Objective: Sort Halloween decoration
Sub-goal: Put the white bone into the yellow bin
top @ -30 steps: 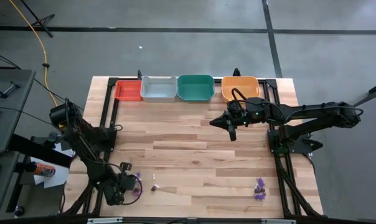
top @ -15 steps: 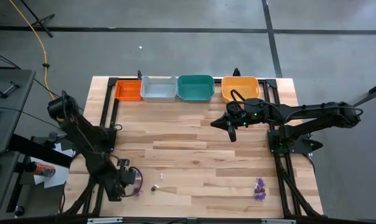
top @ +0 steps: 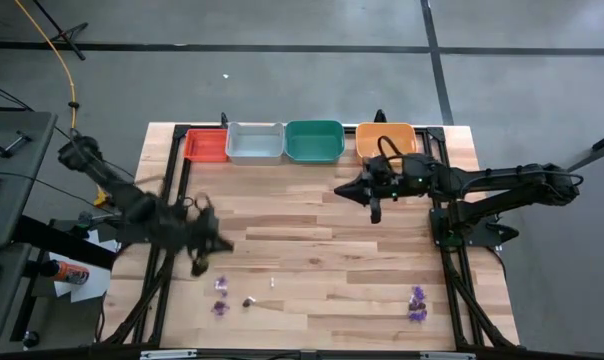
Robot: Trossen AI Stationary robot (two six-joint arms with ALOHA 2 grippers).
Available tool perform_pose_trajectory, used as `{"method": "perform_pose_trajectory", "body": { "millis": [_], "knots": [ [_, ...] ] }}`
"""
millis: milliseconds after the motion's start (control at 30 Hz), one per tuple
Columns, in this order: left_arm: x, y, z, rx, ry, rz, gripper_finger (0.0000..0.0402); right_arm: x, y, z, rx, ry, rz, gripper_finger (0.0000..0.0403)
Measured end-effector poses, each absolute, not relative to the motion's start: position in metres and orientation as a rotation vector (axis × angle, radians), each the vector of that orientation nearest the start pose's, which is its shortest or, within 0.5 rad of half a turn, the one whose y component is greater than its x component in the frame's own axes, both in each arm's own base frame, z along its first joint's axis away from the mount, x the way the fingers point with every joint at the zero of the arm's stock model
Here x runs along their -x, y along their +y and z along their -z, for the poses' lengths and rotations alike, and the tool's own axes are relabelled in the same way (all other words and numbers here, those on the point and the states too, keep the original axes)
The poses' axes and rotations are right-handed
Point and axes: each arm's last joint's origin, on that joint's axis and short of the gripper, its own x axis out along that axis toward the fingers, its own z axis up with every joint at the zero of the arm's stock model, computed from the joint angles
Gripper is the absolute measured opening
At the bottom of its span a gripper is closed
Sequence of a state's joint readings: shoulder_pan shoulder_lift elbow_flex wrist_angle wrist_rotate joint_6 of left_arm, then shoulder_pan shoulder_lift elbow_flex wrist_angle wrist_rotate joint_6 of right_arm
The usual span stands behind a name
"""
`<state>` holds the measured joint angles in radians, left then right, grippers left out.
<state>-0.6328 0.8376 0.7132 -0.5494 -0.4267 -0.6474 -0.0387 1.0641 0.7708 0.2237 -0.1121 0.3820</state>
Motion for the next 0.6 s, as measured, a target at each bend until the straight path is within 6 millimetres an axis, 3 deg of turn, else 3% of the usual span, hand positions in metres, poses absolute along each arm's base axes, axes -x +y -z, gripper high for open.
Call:
{"method": "perform_pose_trajectory", "body": {
  "millis": [267,600],
  "knots": [
    [-0.181,-0.033,-0.304,0.113,0.263,-0.050,0.0000,-0.240,-0.008,-0.324,-0.330,-0.023,-0.017,0.0000],
    [-0.241,0.011,-0.301,0.121,0.046,-0.008,0.0000,-0.241,-0.009,-0.323,-0.308,-0.029,0.033,0.0000]
  ]
}}
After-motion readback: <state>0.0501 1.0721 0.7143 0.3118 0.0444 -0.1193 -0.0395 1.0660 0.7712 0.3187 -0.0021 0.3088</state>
